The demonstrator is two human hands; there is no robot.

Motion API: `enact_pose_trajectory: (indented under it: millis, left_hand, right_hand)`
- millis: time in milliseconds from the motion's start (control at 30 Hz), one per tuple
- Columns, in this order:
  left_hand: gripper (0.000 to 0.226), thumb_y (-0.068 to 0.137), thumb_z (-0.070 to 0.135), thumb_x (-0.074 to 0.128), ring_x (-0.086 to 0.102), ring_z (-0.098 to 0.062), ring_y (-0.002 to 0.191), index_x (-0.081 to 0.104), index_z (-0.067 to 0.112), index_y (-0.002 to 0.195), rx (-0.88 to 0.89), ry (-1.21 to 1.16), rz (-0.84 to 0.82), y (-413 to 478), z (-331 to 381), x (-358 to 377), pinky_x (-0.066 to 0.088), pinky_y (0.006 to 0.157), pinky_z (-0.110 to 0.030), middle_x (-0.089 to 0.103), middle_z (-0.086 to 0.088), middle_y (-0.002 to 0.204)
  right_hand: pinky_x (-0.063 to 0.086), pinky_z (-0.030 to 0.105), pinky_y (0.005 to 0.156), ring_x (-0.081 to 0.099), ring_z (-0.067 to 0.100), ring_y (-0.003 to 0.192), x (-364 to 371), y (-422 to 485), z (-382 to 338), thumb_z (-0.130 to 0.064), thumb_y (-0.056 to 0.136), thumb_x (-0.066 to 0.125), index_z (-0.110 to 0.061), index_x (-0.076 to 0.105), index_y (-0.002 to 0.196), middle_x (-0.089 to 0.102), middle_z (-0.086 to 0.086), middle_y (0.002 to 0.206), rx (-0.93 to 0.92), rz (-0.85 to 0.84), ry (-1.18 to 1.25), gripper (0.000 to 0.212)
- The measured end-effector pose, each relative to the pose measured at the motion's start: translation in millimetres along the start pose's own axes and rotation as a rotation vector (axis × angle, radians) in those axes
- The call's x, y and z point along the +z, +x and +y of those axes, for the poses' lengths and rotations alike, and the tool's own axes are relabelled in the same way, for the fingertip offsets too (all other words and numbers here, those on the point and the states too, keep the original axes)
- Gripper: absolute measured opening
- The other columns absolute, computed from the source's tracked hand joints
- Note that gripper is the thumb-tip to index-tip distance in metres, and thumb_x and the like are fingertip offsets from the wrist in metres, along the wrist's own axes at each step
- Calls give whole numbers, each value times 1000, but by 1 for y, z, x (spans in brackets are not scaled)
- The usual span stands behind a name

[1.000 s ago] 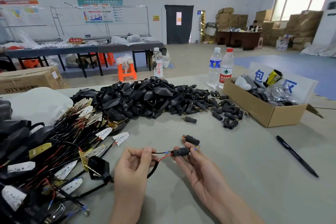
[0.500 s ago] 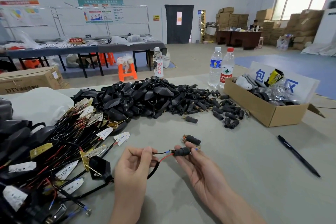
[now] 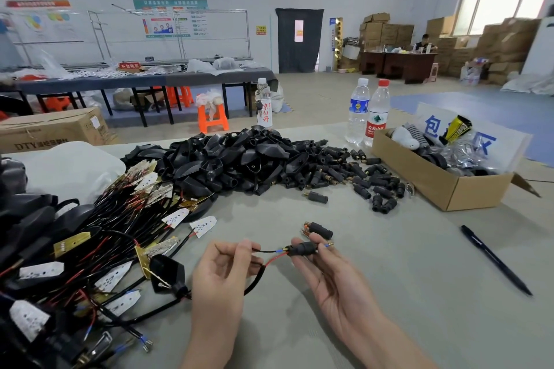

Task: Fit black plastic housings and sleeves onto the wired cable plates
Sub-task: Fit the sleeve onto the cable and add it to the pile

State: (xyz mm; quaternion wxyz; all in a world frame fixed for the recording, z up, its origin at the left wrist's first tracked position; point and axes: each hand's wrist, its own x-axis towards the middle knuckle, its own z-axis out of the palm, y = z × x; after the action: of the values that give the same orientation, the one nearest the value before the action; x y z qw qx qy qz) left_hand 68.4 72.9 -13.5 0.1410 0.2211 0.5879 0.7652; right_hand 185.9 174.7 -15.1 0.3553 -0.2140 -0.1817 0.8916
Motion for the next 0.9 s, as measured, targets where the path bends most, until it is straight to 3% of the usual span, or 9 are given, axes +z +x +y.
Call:
enact_pose_trajectory:
  millis: [633, 900]
  left_hand:
    - [16, 95, 6, 61, 68, -15, 62, 57, 1, 80, 12, 47, -5, 4, -12, 0, 59, 62, -24, 75, -8, 80]
    - [18, 96, 9, 60, 69, -23, 65, 57, 0, 80, -54, -33, -60, 5, -9, 0, 57, 61, -23, 75, -10, 83]
  right_hand:
    - [62, 34, 63, 73, 36, 92, 2, -3, 0, -4, 104, 38, 5, 60, 114, 71, 28, 107, -41, -17, -30, 26]
    - [62, 34, 64, 73, 35, 94, 5, -5, -2, -4, 104, 37, 5, 59, 114, 71, 26, 109, -47, -29, -45, 25]
